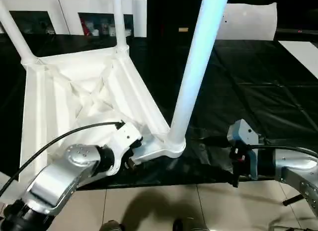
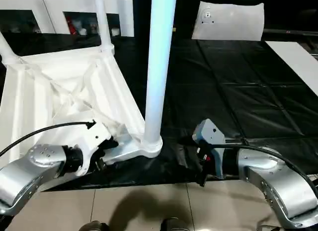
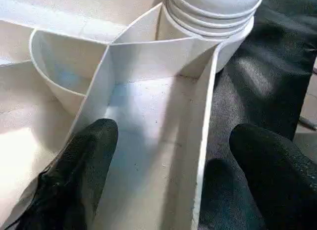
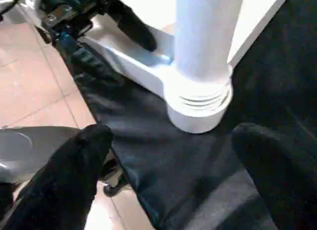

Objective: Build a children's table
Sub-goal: Rotate table base

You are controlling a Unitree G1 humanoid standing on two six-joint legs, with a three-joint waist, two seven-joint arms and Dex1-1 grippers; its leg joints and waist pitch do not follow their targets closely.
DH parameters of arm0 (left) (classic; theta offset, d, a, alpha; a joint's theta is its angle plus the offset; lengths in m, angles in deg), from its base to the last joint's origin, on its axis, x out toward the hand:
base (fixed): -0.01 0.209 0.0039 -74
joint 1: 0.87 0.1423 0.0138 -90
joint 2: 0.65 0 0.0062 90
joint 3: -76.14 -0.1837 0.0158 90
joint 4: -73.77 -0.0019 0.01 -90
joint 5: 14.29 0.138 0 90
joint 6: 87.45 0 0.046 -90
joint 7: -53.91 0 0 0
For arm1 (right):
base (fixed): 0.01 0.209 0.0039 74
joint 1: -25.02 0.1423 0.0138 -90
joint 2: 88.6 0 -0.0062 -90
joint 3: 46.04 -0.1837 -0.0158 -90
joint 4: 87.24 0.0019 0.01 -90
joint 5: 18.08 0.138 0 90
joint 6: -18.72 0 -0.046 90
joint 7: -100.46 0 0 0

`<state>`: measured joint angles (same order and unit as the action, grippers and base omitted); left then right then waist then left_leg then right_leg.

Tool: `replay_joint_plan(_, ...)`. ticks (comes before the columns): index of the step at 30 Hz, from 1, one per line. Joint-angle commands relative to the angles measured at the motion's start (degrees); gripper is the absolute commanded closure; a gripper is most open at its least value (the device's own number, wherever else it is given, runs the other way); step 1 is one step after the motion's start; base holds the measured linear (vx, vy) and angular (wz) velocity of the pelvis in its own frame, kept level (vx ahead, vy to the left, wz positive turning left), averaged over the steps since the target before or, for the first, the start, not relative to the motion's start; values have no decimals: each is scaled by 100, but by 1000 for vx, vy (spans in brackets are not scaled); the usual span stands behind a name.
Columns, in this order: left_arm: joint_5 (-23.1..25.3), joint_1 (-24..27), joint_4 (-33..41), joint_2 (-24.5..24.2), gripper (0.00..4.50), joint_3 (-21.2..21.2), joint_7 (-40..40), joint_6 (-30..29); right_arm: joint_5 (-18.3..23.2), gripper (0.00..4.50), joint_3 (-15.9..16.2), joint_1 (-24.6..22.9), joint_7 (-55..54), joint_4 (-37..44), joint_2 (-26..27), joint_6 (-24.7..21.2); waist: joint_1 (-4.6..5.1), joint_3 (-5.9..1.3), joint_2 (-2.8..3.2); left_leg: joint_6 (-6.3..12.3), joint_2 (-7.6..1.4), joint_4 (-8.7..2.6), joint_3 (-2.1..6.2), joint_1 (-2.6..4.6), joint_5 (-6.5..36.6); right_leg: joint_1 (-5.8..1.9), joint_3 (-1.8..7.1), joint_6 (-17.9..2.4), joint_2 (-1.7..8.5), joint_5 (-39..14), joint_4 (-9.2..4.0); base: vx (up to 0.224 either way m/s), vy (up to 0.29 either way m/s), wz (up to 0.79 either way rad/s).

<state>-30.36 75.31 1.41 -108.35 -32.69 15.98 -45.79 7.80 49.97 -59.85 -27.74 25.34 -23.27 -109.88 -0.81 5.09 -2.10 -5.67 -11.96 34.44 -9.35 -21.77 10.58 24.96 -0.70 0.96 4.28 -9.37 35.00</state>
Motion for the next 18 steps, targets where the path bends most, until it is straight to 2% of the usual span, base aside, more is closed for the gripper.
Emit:
replay_joint_plan(1,1,-45,-1,0,54,8,-51,-23,111,0,-32,5,53,205,-81,-87,-13,-279,36,81,22,-442,-13,44,1935,-200,67,-365,97,-2997,-595,0,0,0)
replay_joint_plan(4,0,-21,83,-58,54,-36,-96,-25,65,0,-13,-4,23,193,-78,-61,-24,-288,51,82,8,-449,-12,38,1860,-203,73,-417,96,-2803,-573,0,0,0)
replay_joint_plan(6,68,-27,80,-87,54,-77,-88,26,63,0,-13,-2,11,196,-70,-61,-32,-312,61,89,-2,-452,-16,25,1691,-231,81,-556,96,-2377,-531,0,0,0)
replay_joint_plan(8,197,-48,68,-146,54,-161,-105,163,69,0,-19,6,-5,210,-56,-74,-39,-307,67,98,-7,-457,-26,26,1650,-237,82,-672,87,-2135,-507,0,0,0)
replay_joint_plan(9,391,-78,64,-248,54,-295,-157,393,84,0,-26,23,-29,223,-36,-87,-52,-302,76,117,-10,-465,-21,29,1685,-243,78,-692,88,-2106,-522,0,0,0)
replay_joint_plan(11,428,-79,125,-244,54,-294,-114,373,86,0,-25,23,-48,230,-34,-81,-50,-293,69,107,-8,-466,-28,30,1757,-247,84,-673,98,-2194,-515,0,0,0)
replay_joint_plan(12,440,-86,152,-243,54,-295,-108,367,92,0,-27,21,-54,233,-35,-84,-56,-288,89,74,-3,-466,-26,40,1802,-243,82,-661,104,-2305,-520,0,0,0)
replay_joint_plan(14,479,-106,224,-267,54,-332,-129,400,92,0,-22,8,-67,248,-33,-88,-55,-280,75,56,1,-462,-27,44,1860,-235,83,-607,106,-2487,-540,0,0,0)
replay_joint_plan(18,583,-130,424,-374,54,-500,-204,439,67,0,29,-10,-78,261,-19,-79,-61,-284,82,48,-7,-467,-16,43,1815,-232,87,-577,111,-2479,-536,0,0,0)
